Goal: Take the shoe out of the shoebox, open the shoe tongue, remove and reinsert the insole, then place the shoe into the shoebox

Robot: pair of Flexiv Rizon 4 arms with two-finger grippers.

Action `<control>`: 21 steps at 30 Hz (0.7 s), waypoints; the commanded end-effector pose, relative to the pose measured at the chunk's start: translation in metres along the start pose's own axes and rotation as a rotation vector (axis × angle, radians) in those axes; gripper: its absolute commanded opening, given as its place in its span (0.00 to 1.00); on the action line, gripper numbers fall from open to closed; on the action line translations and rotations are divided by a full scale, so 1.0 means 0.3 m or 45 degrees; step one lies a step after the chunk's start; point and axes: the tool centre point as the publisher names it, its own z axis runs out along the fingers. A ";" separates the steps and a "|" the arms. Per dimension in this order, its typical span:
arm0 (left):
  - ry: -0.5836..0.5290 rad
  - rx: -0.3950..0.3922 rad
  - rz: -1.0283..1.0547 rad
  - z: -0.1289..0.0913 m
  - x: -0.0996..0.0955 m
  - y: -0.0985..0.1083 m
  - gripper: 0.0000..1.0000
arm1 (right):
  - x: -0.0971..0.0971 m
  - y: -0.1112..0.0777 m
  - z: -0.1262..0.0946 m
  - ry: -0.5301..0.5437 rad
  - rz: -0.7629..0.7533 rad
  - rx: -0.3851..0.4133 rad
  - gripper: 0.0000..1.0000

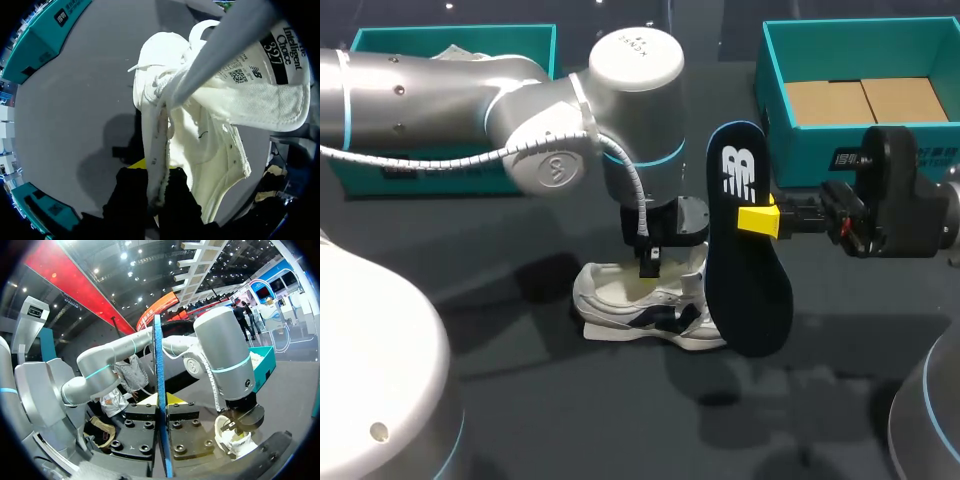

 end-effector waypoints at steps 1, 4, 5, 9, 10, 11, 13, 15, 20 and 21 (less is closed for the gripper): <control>0.037 0.003 0.058 -0.035 -0.002 0.007 0.00 | 0.001 -0.002 0.003 -0.002 0.001 0.001 0.00; 0.077 0.020 0.178 -0.071 0.007 0.002 0.00 | 0.001 -0.002 0.003 -0.002 0.001 0.001 0.00; 0.097 0.033 0.232 -0.087 0.009 -0.001 0.00 | 0.001 -0.002 0.003 -0.002 0.001 0.001 0.00; 0.203 0.096 0.593 -0.168 0.013 -0.012 0.00 | 0.001 -0.002 0.003 -0.002 0.001 0.001 0.00; 0.203 0.096 0.593 -0.168 0.013 -0.012 0.00 | 0.001 -0.002 0.003 -0.002 0.001 0.001 0.00; 0.203 0.096 0.593 -0.168 0.013 -0.012 0.00 | 0.001 -0.002 0.003 -0.002 0.001 0.001 0.00; 0.203 0.096 0.593 -0.168 0.013 -0.012 0.00 | 0.001 -0.002 0.003 -0.002 0.001 0.001 0.00; 0.203 0.096 0.593 -0.168 0.013 -0.012 0.00 | 0.001 -0.002 0.003 -0.002 0.001 0.001 0.00; 0.203 0.096 0.593 -0.168 0.013 -0.012 0.00 | 0.001 -0.002 0.003 -0.002 0.001 0.001 0.00; 0.203 0.096 0.593 -0.168 0.013 -0.012 0.00 | 0.001 -0.002 0.003 -0.002 0.001 0.001 0.00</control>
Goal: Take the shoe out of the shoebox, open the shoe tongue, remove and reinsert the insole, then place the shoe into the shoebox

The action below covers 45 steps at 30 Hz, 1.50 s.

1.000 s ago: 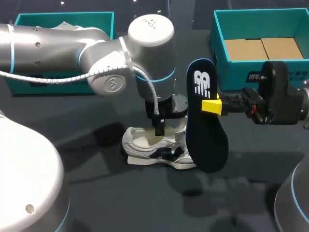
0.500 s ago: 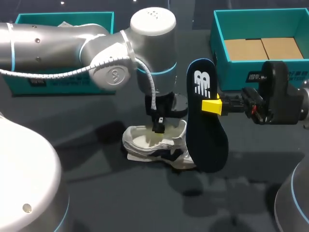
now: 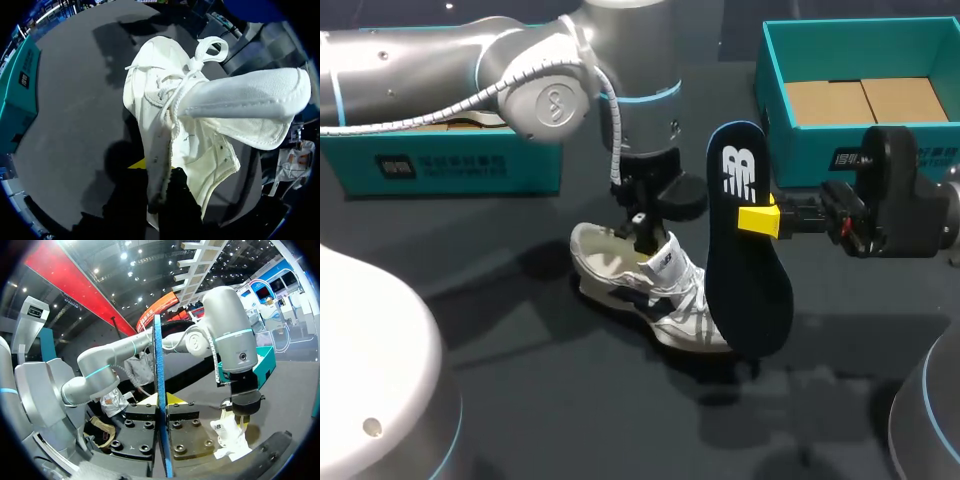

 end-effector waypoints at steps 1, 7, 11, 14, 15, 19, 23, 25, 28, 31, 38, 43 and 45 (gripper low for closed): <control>-0.002 0.003 0.002 -0.002 0.005 0.001 0.00 | 0.000 -0.002 0.004 -0.002 0.001 0.001 0.00; -0.048 -0.091 0.342 -0.037 0.000 -0.013 0.00 | 0.000 -0.002 0.004 -0.002 0.001 0.001 0.00; -0.105 -0.188 0.531 -0.035 0.006 -0.033 0.00 | 0.000 -0.002 0.004 -0.002 0.001 0.001 0.00; -0.130 -0.240 0.645 -0.028 0.021 -0.046 0.00 | 0.000 -0.002 0.004 -0.002 0.001 0.001 0.00; -0.134 -0.254 0.657 -0.027 0.024 -0.048 0.00 | 0.000 -0.002 0.004 -0.002 0.001 0.001 0.00; -0.151 -0.280 0.774 -0.023 0.029 -0.056 0.00 | 0.000 -0.002 0.004 -0.002 0.001 0.001 0.00; -0.163 -0.289 0.870 -0.015 0.031 -0.057 0.00 | 0.000 -0.002 0.004 -0.002 0.001 0.001 0.00; -0.161 -0.286 0.909 -0.010 0.031 -0.055 0.00 | 0.000 -0.002 0.004 -0.002 0.001 0.001 0.00; -0.157 -0.286 0.949 0.001 0.024 -0.055 0.00 | 0.000 -0.002 0.004 -0.002 0.001 0.001 0.00; -0.138 -0.262 1.004 0.009 0.025 -0.054 0.00 | 0.000 -0.002 0.004 -0.002 0.001 0.001 0.00; -0.133 -0.270 1.086 0.040 0.036 -0.057 0.00 | 0.000 -0.002 0.004 -0.002 0.001 0.001 0.00; -0.140 -0.294 1.164 0.057 0.023 -0.058 0.00 | 0.000 -0.002 0.004 -0.002 0.001 0.001 0.00; -0.140 -0.298 1.198 0.060 0.020 -0.061 0.00 | 0.000 -0.002 0.004 -0.002 0.001 0.001 0.00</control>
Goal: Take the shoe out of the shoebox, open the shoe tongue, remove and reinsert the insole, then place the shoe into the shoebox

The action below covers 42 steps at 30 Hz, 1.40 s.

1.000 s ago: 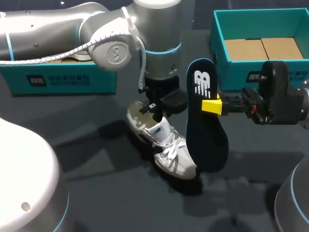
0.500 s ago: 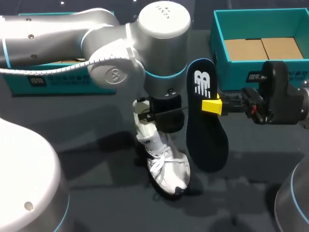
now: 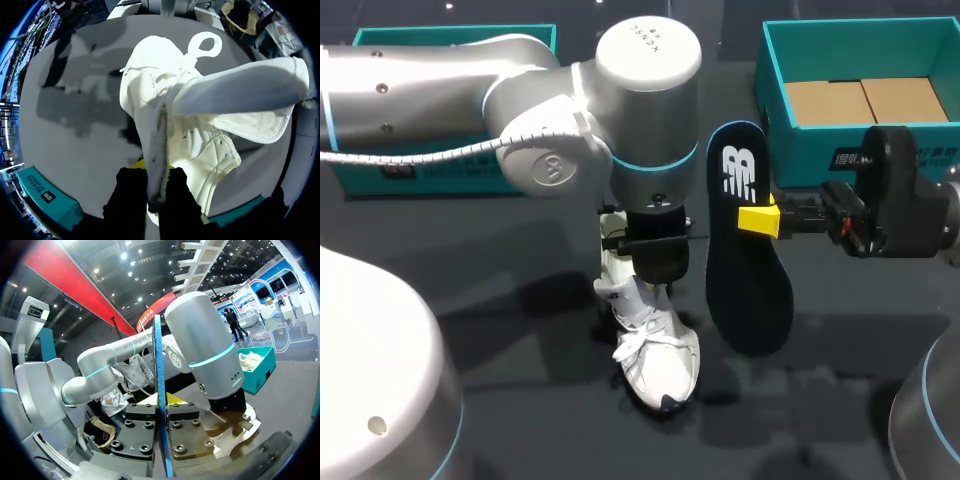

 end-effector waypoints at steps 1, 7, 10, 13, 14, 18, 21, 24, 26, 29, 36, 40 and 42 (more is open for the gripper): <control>-0.006 -0.014 0.038 0.009 -0.004 -0.004 0.00 | 0.000 -0.003 0.004 -0.002 0.001 0.001 0.00; -0.014 -0.017 0.113 0.016 -0.020 0.000 0.00 | 0.000 -0.003 0.004 -0.002 0.001 0.001 0.00; -0.009 -0.007 0.129 0.028 -0.031 0.005 0.00 | 0.000 -0.003 0.004 -0.002 0.001 0.001 0.00; -0.009 0.017 0.152 0.042 -0.041 0.013 0.00 | 0.000 -0.003 0.004 -0.002 0.001 0.001 0.00; -0.008 0.024 0.165 0.047 -0.045 0.015 0.00 | 0.000 -0.003 0.004 -0.002 0.001 0.001 0.00; 0.001 0.041 0.203 0.066 -0.059 0.023 0.00 | 0.000 -0.003 0.004 -0.002 0.001 0.001 0.00; 0.005 0.055 0.230 0.079 -0.069 0.027 0.00 | 0.000 -0.003 0.004 -0.002 0.001 0.001 0.00; 0.009 0.069 0.254 0.091 -0.082 0.030 0.00 | 0.000 -0.003 0.004 -0.002 0.001 0.001 0.00; 0.008 0.072 0.265 0.095 -0.092 0.029 0.00 | 0.000 -0.003 0.004 -0.002 0.001 0.001 0.00; 0.002 0.074 0.284 0.096 -0.106 0.027 0.00 | 0.000 -0.003 0.004 -0.002 0.001 0.001 0.00; 0.000 0.087 0.306 0.107 -0.138 0.026 0.00 | 0.000 -0.003 0.004 -0.002 0.001 0.001 0.00; 0.016 0.091 0.302 0.118 -0.153 0.028 0.00 | 0.000 -0.003 0.004 -0.002 0.001 0.001 0.00; 0.026 0.097 0.296 0.124 -0.160 0.030 0.21 | 0.000 -0.003 0.004 -0.002 0.001 0.001 0.00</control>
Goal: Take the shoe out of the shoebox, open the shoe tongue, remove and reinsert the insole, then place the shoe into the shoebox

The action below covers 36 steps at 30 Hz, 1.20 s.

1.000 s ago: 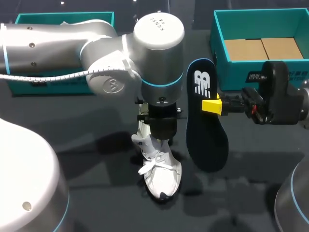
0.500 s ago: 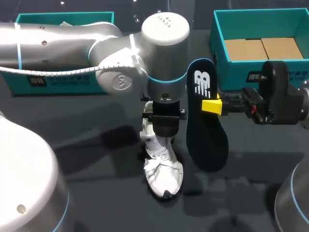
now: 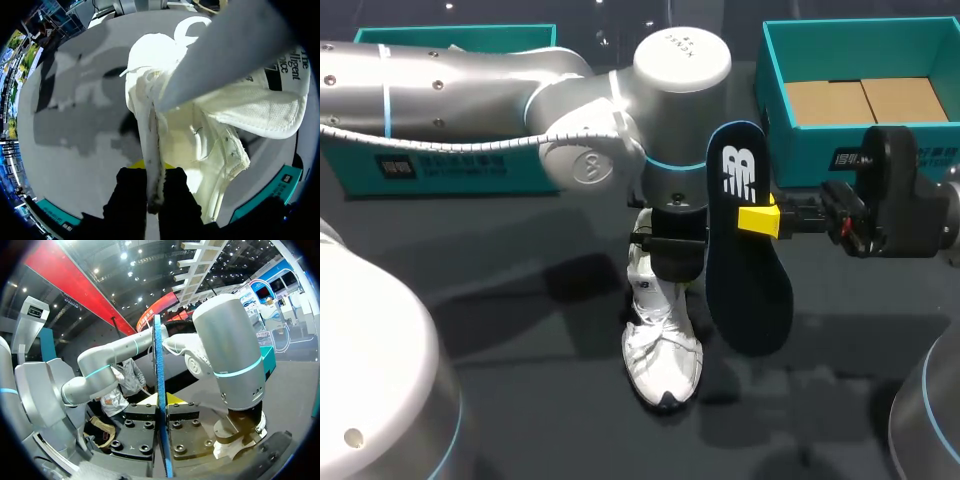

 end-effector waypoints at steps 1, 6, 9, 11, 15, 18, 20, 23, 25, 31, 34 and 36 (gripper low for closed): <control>0.023 0.012 -0.008 0.014 -0.029 0.015 0.25 | 0.000 -0.003 0.004 -0.002 0.001 0.001 0.00; 0.015 0.023 -0.031 0.012 -0.031 0.021 0.41 | 0.000 -0.003 0.004 -0.002 0.001 0.001 0.00; -0.018 0.019 -0.056 -0.013 -0.029 0.023 0.47 | 0.000 -0.003 0.004 -0.002 0.001 0.001 0.00; -0.051 0.007 -0.078 -0.038 -0.027 0.024 0.60 | 0.000 -0.003 0.004 -0.002 0.001 0.001 0.00; -0.139 -0.012 -0.118 -0.108 -0.019 0.029 1.00 | 0.000 -0.003 0.004 -0.002 0.001 0.001 0.00; -0.235 -0.036 -0.141 -0.175 -0.012 0.030 1.00 | 0.000 -0.003 0.004 -0.002 0.001 0.001 0.00; -0.306 -0.047 -0.142 -0.225 -0.007 0.032 1.00 | 0.000 -0.003 0.004 -0.002 0.001 0.001 0.00; -0.397 -0.058 -0.145 -0.280 -0.004 0.035 1.00 | 0.000 -0.003 0.004 -0.002 0.001 0.001 0.00; -0.397 -0.058 -0.145 -0.280 -0.004 0.035 1.00 | 0.000 -0.003 0.004 -0.002 0.001 0.001 0.00; -0.397 -0.058 -0.145 -0.280 -0.004 0.035 1.00 | 0.000 -0.003 0.004 -0.002 0.001 0.001 0.00; -0.397 -0.058 -0.145 -0.280 -0.004 0.035 1.00 | 0.000 -0.003 0.004 -0.002 0.001 0.001 0.00; -0.397 -0.058 -0.145 -0.280 -0.004 0.035 1.00 | 0.000 -0.003 0.004 -0.002 0.001 0.001 0.00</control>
